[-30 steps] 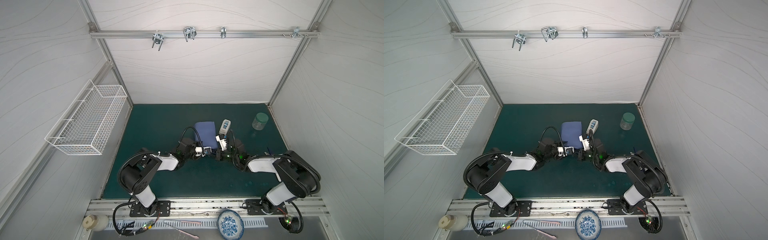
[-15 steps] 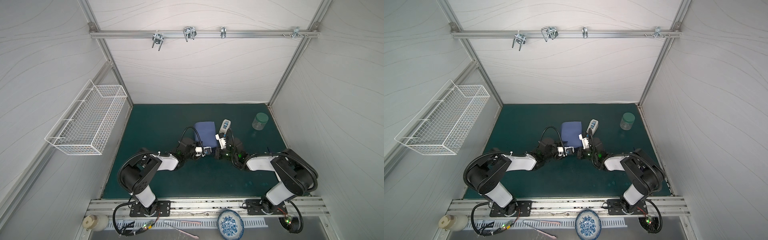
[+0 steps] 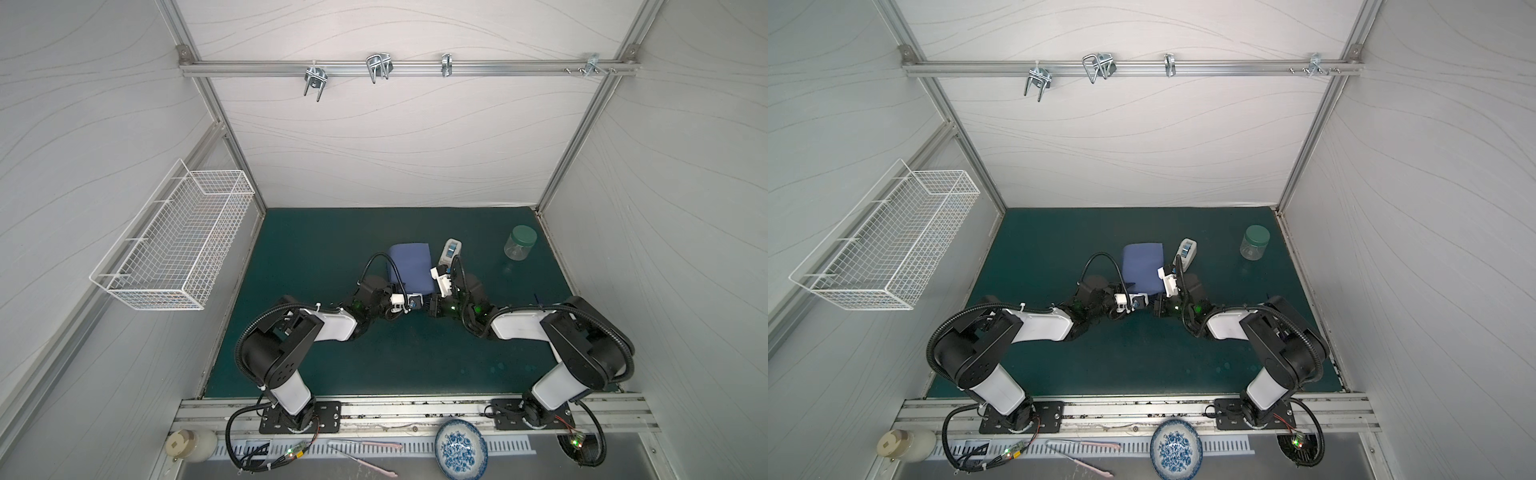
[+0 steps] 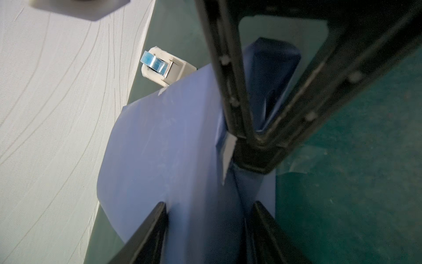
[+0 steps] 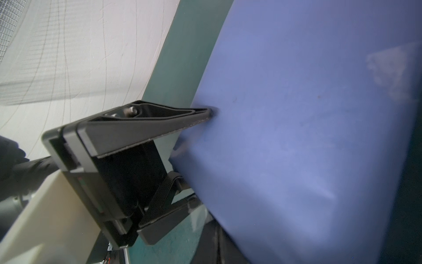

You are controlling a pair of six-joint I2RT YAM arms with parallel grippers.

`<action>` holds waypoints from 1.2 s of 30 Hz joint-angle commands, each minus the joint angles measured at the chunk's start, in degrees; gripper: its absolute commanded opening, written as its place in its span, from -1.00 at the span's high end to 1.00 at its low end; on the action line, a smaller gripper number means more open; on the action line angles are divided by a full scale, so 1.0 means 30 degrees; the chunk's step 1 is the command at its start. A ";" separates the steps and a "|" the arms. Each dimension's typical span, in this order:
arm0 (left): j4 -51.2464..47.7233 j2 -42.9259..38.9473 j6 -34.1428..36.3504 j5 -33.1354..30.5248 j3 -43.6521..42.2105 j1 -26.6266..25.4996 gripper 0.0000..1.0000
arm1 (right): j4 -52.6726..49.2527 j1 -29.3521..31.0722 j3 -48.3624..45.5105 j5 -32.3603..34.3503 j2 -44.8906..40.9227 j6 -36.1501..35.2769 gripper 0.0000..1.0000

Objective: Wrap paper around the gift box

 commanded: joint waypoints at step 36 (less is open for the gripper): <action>-0.2491 0.0639 -0.0161 0.0003 0.0276 -0.0077 -0.17 | -0.4008 -0.0201 0.1332 0.2400 -0.0858 0.1442 0.60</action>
